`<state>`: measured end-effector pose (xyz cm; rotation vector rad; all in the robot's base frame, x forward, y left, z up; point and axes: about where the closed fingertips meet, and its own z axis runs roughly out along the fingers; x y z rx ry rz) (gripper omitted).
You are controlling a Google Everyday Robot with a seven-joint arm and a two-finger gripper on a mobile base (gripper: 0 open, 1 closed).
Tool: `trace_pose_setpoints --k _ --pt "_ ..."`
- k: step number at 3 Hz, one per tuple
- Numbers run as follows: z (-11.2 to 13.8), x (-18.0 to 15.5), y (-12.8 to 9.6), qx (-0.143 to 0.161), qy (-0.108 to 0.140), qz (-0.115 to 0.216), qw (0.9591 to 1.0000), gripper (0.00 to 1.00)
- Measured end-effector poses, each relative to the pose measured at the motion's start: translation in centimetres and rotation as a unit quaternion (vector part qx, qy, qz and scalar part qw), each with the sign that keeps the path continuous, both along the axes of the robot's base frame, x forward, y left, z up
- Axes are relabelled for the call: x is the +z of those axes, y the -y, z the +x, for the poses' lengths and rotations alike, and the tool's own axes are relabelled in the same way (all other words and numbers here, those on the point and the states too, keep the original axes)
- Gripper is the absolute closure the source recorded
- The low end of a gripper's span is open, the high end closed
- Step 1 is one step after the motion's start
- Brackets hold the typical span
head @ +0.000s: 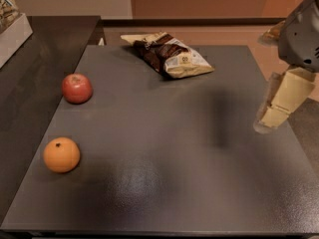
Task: Move orange near brown chip bag
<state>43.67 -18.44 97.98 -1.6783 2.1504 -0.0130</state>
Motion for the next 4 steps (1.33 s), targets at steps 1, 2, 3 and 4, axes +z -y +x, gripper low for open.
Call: trace_pose_setpoints --k 1,2,3,4 --pt "-0.2 -0.2 -4.8 0.032 0.015 0.047 0.9982 0.0" --pt "-0.3 -1.3 -9.9 0.065 0.025 0.09 0.9935 0.0" --pt "-0.4 -2.8 -14.8 0.091 0.03 0.121 0.988 0.0" --pt "-0.9 -4.8 -19.5 0.114 0.027 0.15 0.9817 0.0"
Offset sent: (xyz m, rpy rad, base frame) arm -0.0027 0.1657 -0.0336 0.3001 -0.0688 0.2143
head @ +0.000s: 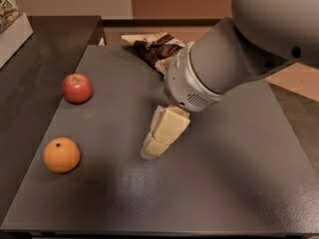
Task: Move orange near brown chip bag
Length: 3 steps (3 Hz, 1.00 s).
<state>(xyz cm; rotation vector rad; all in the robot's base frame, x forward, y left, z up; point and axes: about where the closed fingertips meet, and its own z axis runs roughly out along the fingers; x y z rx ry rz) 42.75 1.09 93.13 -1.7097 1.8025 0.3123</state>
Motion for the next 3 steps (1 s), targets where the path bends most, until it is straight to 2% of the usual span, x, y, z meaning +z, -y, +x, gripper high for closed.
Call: trace_pose_setpoints --k 2,3 --pt "-1.4 -3.4 -8.4 0.052 -0.015 0.035 0.9979 0.0" --pt "-2.1 -4.8 -11.5 0.071 -0.022 0.047 0.9961 0.0"
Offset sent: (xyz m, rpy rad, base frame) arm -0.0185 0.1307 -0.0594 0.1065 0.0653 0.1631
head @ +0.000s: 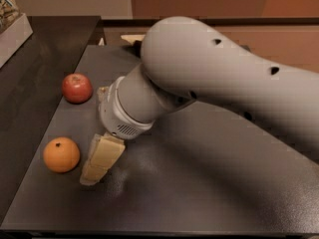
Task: Move orange near brown chip bag
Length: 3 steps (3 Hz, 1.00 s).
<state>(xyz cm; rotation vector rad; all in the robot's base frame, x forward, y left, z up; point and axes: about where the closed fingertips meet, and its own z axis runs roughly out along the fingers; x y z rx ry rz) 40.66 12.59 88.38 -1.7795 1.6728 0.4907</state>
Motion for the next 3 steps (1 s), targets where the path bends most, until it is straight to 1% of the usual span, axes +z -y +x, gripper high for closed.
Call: trace_pose_setpoints --k 1,2,3 --pt "-1.0 -1.1 -2.4 0.028 -0.003 0.003 0.9996 0.0" --pt "-2.4 -2.0 -4.1 0.059 -0.007 0.0 0.9982 0.0" --pt "-3.4 -3.0 -5.6 0.079 -0.016 -0.005 0.9967 0.0"
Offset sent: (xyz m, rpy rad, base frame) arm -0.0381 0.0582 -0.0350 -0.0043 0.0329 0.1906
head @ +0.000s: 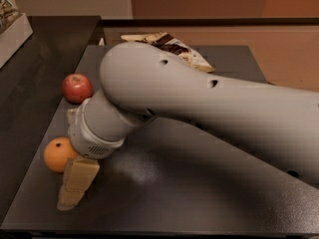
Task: Move orange near brown chip bag
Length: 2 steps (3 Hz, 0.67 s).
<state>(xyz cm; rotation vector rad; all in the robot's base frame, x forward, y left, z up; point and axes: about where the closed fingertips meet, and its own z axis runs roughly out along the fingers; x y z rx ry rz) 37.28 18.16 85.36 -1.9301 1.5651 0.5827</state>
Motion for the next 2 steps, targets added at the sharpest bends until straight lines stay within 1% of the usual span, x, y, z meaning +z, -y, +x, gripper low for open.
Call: trace_pose_setpoints --k 1,2 --pt "0.08 -0.32 -0.89 0.003 -0.007 -0.004 1.0 0.17" --pt "0.87 -0.42 -0.67 -0.007 -0.015 -0.007 0.9998 0.4"
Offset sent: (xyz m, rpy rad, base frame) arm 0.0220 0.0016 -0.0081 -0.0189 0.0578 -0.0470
